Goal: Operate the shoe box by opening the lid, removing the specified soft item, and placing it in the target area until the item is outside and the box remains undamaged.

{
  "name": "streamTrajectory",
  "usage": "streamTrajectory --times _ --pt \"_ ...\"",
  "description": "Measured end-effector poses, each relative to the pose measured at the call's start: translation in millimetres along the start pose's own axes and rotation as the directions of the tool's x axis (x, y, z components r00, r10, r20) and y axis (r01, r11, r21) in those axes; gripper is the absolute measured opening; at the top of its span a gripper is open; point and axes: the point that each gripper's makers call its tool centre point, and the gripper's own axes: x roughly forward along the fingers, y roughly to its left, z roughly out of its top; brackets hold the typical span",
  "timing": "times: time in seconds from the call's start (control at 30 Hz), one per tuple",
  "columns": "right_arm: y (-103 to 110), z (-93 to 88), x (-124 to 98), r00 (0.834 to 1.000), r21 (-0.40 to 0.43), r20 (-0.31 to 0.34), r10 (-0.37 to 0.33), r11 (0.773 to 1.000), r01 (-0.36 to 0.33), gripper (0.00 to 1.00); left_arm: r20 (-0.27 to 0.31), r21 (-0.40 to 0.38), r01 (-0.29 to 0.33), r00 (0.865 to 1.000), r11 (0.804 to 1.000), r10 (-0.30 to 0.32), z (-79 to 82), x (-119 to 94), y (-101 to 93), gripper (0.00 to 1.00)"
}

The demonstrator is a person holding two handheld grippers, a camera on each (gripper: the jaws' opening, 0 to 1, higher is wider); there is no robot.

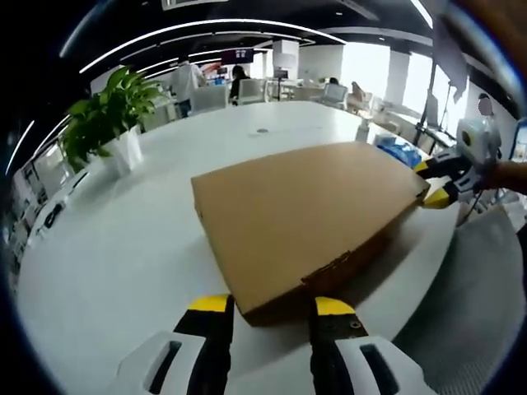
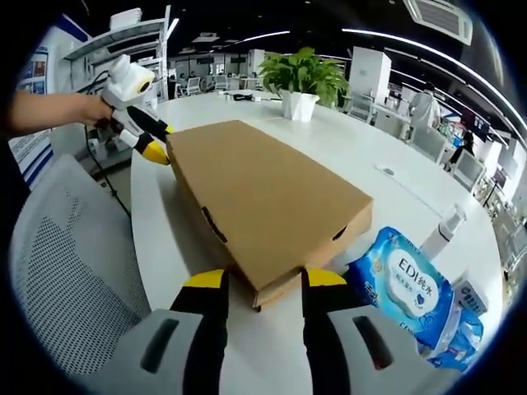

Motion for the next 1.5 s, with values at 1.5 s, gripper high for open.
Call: streamTrajectory --times 1.5 --pt "-63 22.0 34 1.000 0.000 -0.003 -0.018 1.000 0.018 0.32 -0.017 0.006 0.013 1.000 1.000 -0.013 45.2 45 33.1 0.35"
